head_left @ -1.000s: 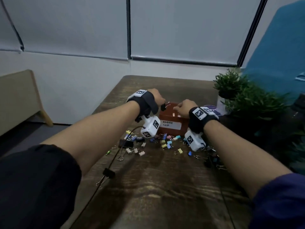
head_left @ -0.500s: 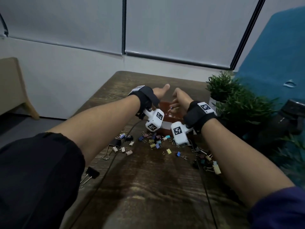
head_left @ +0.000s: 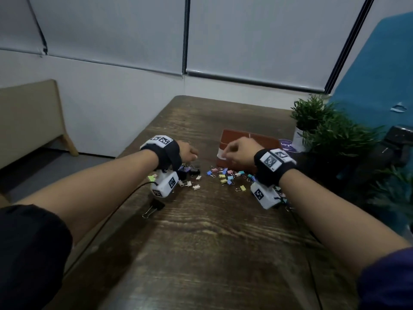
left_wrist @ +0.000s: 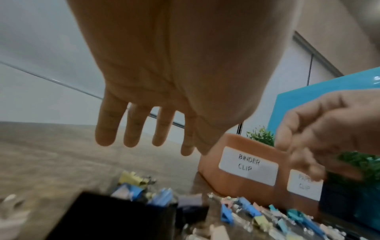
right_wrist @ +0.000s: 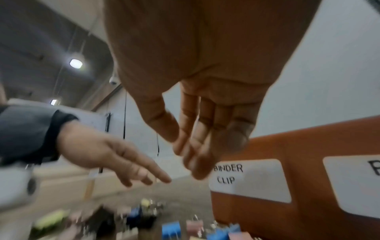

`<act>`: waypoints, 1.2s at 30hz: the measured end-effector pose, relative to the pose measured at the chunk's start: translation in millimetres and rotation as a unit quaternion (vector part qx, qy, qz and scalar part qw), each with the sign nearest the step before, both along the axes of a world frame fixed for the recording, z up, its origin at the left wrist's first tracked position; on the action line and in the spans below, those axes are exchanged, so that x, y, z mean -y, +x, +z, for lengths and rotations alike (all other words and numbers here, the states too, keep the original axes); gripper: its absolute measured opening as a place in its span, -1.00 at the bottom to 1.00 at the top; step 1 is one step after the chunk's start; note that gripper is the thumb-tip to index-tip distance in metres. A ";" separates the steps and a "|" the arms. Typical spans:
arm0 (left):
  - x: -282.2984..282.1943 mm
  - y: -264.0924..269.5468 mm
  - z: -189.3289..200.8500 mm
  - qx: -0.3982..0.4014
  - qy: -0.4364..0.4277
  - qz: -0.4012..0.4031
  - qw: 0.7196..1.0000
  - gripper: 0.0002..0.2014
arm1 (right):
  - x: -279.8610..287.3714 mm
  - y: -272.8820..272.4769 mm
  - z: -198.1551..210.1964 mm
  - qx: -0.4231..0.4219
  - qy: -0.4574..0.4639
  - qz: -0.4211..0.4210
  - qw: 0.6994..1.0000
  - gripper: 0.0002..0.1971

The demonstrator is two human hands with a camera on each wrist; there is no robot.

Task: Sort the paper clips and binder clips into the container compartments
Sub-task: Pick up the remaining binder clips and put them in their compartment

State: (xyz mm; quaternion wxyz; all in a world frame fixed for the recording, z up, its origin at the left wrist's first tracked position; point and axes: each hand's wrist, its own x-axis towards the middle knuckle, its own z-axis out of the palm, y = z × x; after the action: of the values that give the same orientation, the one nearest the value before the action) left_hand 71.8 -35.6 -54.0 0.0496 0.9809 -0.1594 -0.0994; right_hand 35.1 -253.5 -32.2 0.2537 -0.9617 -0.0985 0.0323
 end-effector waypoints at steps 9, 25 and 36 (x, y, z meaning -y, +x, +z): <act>11.2 -35.9 -16.8 -0.050 -0.018 -0.049 0.997 -0.66 | -21.5 1.5 -34.9 -0.084 -0.291 0.059 0.951 -0.32; -0.9 -55.3 -30.5 0.010 -0.024 -0.100 0.995 -0.50 | -14.2 -18.6 -46.3 -0.046 -0.219 0.099 0.970 -0.30; 14.0 -49.2 -30.0 0.029 -0.009 -0.130 0.991 -0.66 | -11.5 -12.0 -51.0 -0.017 -0.192 0.086 0.977 -0.75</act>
State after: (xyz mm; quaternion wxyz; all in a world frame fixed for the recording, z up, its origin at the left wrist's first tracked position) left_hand 22.6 -49.6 -84.0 0.0406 0.9537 -0.2883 -0.0751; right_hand 23.2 -242.1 -83.2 0.0619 -0.9799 -0.1682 0.0881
